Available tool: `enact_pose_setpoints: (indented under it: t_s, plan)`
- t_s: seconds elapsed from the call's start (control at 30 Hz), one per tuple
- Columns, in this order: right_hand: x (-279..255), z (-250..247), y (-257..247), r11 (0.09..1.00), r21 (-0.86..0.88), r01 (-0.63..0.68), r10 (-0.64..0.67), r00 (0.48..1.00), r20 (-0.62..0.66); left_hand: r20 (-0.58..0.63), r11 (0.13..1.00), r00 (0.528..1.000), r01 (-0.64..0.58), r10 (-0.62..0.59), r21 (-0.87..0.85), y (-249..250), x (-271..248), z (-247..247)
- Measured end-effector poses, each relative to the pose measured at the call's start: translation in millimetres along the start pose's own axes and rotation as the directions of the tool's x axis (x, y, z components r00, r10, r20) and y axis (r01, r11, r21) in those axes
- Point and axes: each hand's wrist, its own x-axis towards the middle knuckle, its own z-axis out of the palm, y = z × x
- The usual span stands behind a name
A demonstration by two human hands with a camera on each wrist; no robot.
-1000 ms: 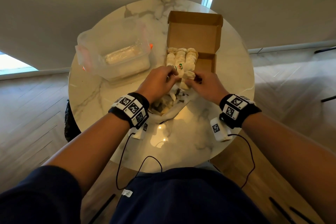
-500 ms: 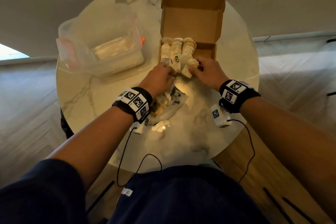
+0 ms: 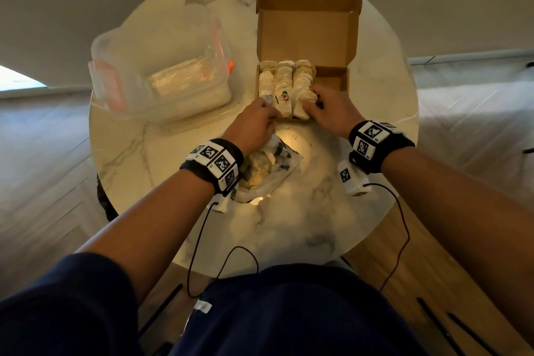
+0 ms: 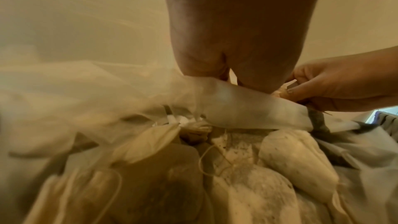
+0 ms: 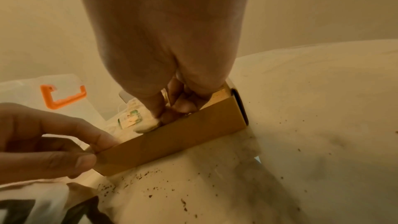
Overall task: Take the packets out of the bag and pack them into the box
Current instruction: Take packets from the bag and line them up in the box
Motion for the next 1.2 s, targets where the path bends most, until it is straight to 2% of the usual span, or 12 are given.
enact_pose_setpoints:
  t_s: [0.1, 0.2, 0.3, 0.5, 0.73, 0.83, 0.97, 1.2]
  plan:
    - [2, 4, 1, 1.0, -0.018, 0.01, -0.01, 1.0, 0.015, -0.003, 1.0, 1.0, -0.006, 0.006, 0.006, -3, 0, 0]
    - [3, 9, 1, 0.998, 0.054, -0.045, 0.044, 0.999, 0.017, -0.007, 1.0, 1.0, -0.021, 0.021, 0.006, -5, 1, 0]
    - [4, 13, 1, 0.99, 0.114, -0.085, 0.09, 0.995, -0.043, -0.005, 1.0, 1.0, -0.024, 0.024, 0.009, -6, 0, 1]
    - [7, 25, 7, 1.0, 0.016, -0.002, 0.005, 0.982, -0.188, -0.011, 0.999, 0.999, -0.046, 0.046, 0.002, -6, -5, 0]
    - [-3, 27, 8, 0.998, -0.05, 0.033, -0.035, 0.998, -0.056, -0.017, 0.998, 0.999, -0.051, 0.052, 0.024, -5, -7, 0]
    - [-7, 25, 7, 0.999, -0.021, -0.028, 0.028, 1.0, -0.012, -0.015, 0.997, 0.998, -0.057, 0.057, 0.044, -5, -8, 2]
    - [-8, 25, 9, 0.995, -0.053, -0.084, 0.084, 0.996, -0.014, -0.011, 0.997, 0.998, -0.065, 0.066, 0.04, -5, -10, 3]
    - [-18, 29, 3, 0.992, -0.12, -0.023, 0.013, 0.996, -0.084, -0.047, 0.996, 0.995, -0.085, 0.084, -0.029, -2, -18, 3]
